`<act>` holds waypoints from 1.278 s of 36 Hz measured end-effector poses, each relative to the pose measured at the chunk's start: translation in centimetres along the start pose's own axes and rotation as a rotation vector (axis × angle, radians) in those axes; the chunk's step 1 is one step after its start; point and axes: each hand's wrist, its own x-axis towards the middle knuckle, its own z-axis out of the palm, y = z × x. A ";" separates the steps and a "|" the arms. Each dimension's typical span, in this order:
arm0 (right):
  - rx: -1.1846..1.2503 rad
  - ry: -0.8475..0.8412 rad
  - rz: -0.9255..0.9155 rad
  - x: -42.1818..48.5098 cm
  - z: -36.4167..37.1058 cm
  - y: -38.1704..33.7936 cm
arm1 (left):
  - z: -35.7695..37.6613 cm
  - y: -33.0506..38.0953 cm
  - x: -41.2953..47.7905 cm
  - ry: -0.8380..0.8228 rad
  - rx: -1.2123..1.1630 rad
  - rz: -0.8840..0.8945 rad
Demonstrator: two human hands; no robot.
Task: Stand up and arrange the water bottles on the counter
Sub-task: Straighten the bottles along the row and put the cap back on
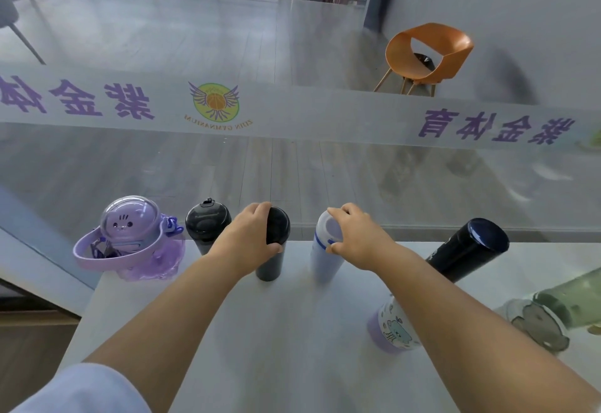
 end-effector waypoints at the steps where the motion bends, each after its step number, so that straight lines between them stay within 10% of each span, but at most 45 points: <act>1: -0.001 -0.003 0.004 0.0 0.0 0.0 | -0.1 0.0 0.0 -0.003 0.014 0.007; 25: 0.086 0.249 0.010 -7.8 -4.0 3.2 | -1.5 2.9 -3.8 0.098 0.150 0.124; 46: -0.040 0.437 0.013 -16.1 -6.4 17.7 | 7.5 15.3 -6.4 -0.131 0.012 0.313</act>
